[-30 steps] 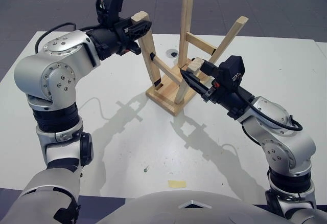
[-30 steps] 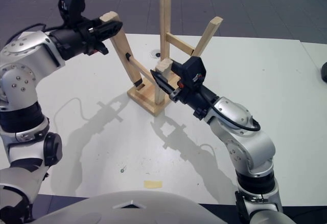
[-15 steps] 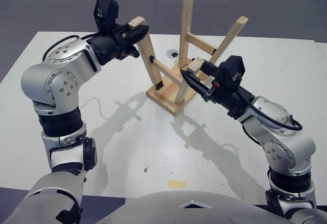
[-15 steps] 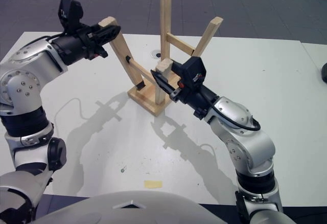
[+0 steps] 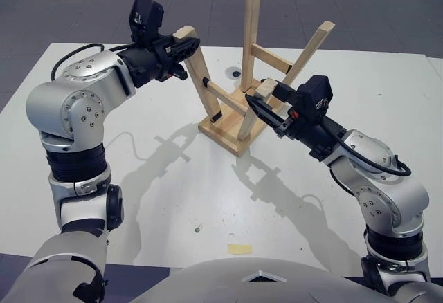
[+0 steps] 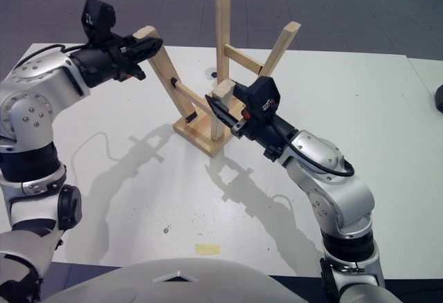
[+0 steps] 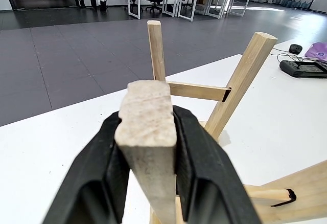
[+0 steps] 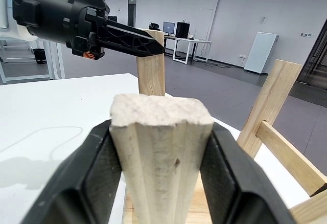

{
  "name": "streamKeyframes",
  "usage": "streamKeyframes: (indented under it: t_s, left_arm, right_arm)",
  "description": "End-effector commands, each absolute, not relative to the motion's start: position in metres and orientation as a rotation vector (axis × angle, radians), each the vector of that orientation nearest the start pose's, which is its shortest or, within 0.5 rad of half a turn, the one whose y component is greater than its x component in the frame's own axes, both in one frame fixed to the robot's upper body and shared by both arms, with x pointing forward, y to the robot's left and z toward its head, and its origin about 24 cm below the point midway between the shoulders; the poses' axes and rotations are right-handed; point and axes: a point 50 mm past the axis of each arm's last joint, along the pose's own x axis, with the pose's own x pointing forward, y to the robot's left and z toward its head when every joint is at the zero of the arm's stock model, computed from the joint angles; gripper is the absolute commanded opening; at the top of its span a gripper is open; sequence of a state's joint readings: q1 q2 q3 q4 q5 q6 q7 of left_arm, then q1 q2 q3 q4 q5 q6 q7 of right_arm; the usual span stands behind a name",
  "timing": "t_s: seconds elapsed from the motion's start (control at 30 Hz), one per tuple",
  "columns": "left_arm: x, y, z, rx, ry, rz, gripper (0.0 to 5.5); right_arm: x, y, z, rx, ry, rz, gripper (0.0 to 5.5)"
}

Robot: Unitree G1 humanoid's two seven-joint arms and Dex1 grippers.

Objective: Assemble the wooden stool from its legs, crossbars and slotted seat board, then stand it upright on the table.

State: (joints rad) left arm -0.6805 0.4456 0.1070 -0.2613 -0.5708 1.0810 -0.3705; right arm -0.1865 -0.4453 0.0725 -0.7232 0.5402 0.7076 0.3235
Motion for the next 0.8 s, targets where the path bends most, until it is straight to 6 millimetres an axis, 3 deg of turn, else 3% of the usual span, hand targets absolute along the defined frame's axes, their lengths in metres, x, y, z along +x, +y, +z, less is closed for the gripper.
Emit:
streamKeyframes:
  t_s: [0.03, 0.23, 0.57, 0.8]
  left_arm:
    - [0.283, 0.128, 0.14, -0.003, 0.463, -0.77, 1.03]
    - [0.269, 0.126, 0.122, 0.042, 0.486, -0.799, 1.04]
    - [0.308, 0.126, 0.147, 0.198, 0.362, -0.763, 1.08]
    - [0.311, 0.135, 0.146, 0.194, 0.358, -0.747, 1.1]
  right_arm:
    - [0.231, -0.121, 0.163, -0.1, -0.006, 0.736, 2.06]
    - [0.231, -0.12, 0.163, -0.089, -0.009, 0.729, 2.06]
    - [0.232, -0.116, 0.173, -0.017, -0.031, 0.785, 2.06]
    - [0.236, -0.118, 0.182, 0.023, -0.059, 0.784, 2.06]
